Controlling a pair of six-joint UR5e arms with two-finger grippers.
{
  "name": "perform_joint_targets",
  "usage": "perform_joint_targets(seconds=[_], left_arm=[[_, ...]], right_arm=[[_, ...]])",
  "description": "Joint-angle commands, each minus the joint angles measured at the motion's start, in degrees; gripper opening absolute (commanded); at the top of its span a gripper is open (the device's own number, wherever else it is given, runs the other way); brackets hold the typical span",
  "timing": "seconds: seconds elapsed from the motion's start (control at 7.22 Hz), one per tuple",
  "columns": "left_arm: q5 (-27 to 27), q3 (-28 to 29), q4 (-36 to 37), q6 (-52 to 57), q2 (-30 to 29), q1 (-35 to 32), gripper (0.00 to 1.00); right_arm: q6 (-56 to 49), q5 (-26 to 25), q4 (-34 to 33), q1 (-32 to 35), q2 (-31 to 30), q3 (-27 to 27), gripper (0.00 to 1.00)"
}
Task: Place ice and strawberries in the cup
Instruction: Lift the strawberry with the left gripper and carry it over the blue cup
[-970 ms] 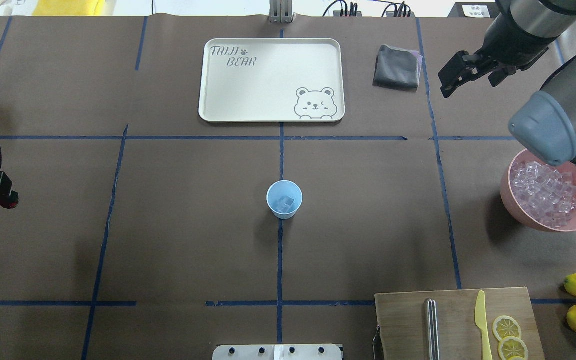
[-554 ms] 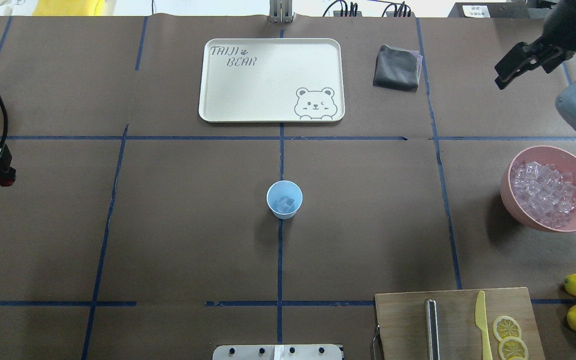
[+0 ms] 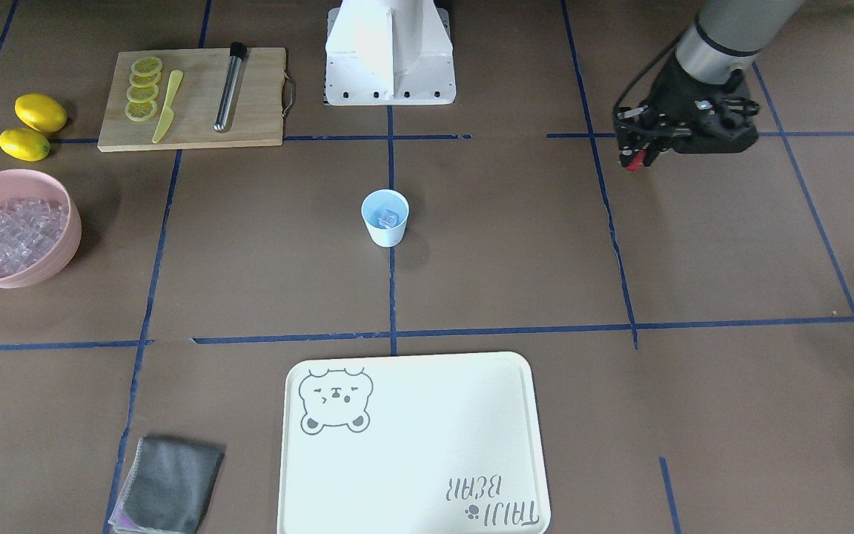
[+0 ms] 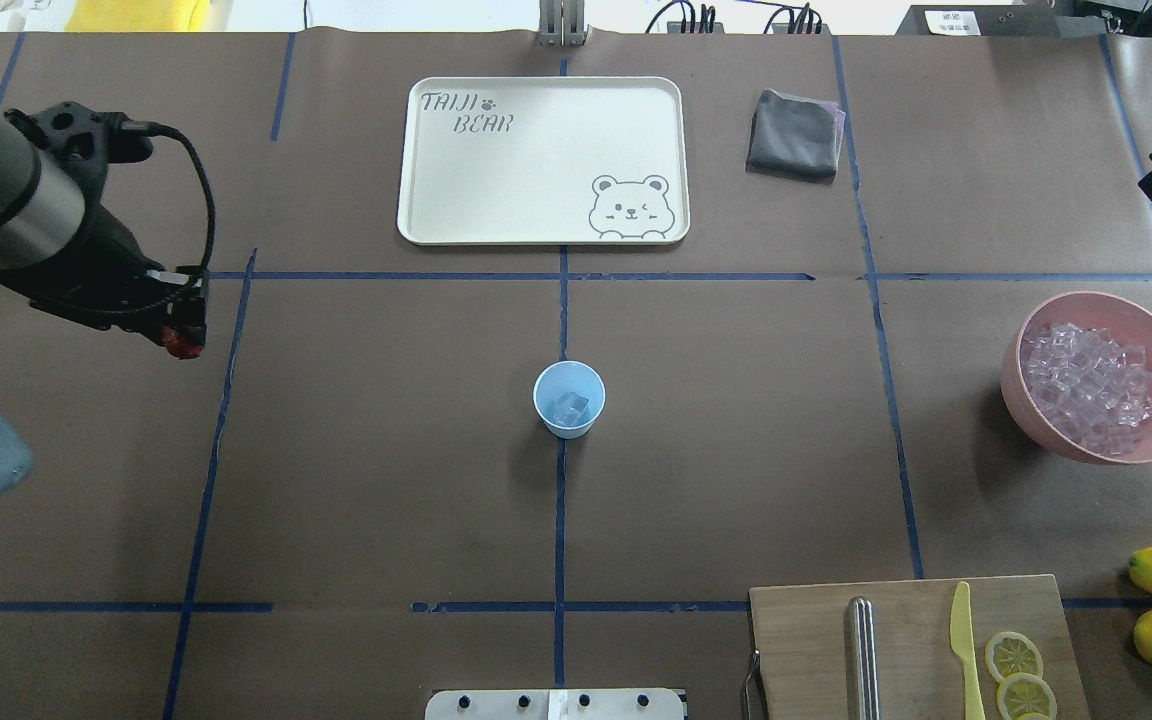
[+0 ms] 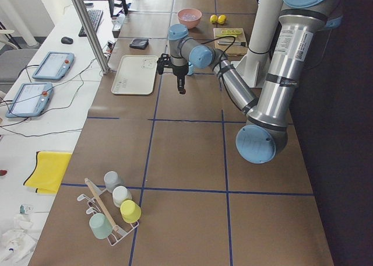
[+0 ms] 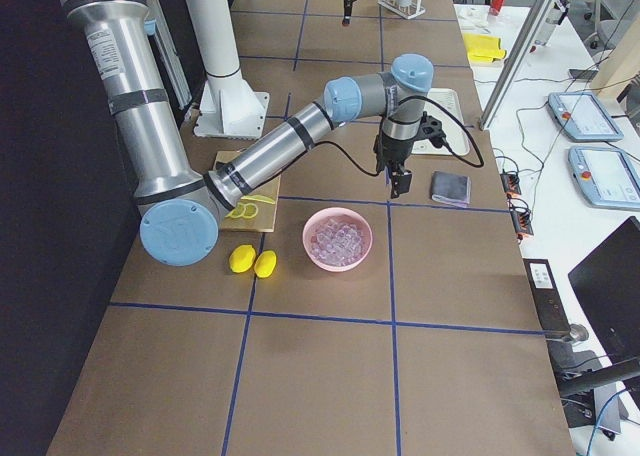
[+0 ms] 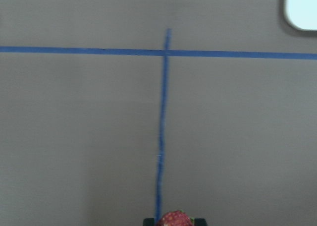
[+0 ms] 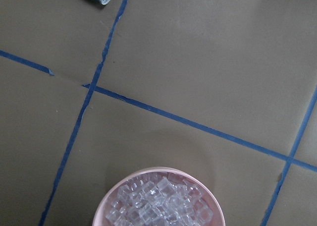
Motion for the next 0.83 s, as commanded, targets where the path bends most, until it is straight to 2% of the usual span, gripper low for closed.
perform_joint_targets(seconds=[0.0,0.28,0.55,0.69], left_arm=[[3.7,5.6,-0.2,-7.9,-9.3,6.5,0.0],[5.6,14.9,-0.5,-10.3,-19.3,7.9,0.0],[6.4,20.0,-0.7,-14.1,-25.2,10.4,0.0],[9.3,21.7,-2.1,-16.1,-26.7,13.0,0.0]], right_arm=[[-7.4,1.6,0.1,4.4,-3.1,-2.3,1.0],[-8.6,6.8,0.4,7.0,-5.0,-5.1,1.0],[-10.2,8.6,9.0,8.7,-8.0,-10.1,1.0],[-9.5,8.9,13.4,9.3,-8.0,-13.1,1.0]])
